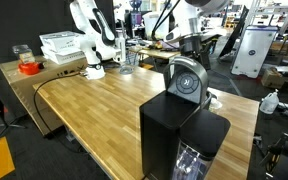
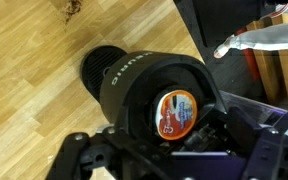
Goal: Pick the lid on the table, put it on the jar, then put one cup in the pot and another cup inside the coffee maker
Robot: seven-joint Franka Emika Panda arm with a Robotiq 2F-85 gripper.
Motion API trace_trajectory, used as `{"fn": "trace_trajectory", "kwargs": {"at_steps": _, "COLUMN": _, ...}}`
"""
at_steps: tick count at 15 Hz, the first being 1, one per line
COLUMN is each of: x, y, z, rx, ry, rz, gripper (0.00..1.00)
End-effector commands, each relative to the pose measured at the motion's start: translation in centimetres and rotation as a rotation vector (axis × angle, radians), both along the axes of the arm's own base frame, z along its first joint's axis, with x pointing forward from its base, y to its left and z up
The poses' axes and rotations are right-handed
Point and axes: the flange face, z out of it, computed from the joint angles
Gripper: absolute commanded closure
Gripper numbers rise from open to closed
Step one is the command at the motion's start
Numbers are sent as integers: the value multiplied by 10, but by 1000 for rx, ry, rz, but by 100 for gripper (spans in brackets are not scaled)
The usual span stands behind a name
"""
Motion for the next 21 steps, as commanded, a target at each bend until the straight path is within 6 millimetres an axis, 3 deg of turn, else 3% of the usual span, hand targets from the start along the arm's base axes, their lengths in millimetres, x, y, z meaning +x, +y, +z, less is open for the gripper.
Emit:
{"fn": "trace_trajectory", "kwargs": {"at_steps": 1, "x": -1, "y": -13, "z": 19, "rx": -45, "ry": -69, "rz": -34, "gripper": 0}}
{"fn": "trace_trajectory", "kwargs": {"at_steps": 5, "x": -5, "y": -30, "z": 53, "rx": -92, "ry": -181, "rz": -109, "gripper": 0}}
{"fn": "trace_trajectory", "kwargs": {"at_steps": 9, "x": -26, "y": -46, "z": 83, "rx": -114, "ry": -282, "rz": -259, "gripper": 0}}
{"fn": "trace_trajectory", "kwargs": {"at_steps": 21, "x": -157, "y": -62, "z": 126, "rx": -173, "ry": -419, "rz": -653, "gripper": 0}}
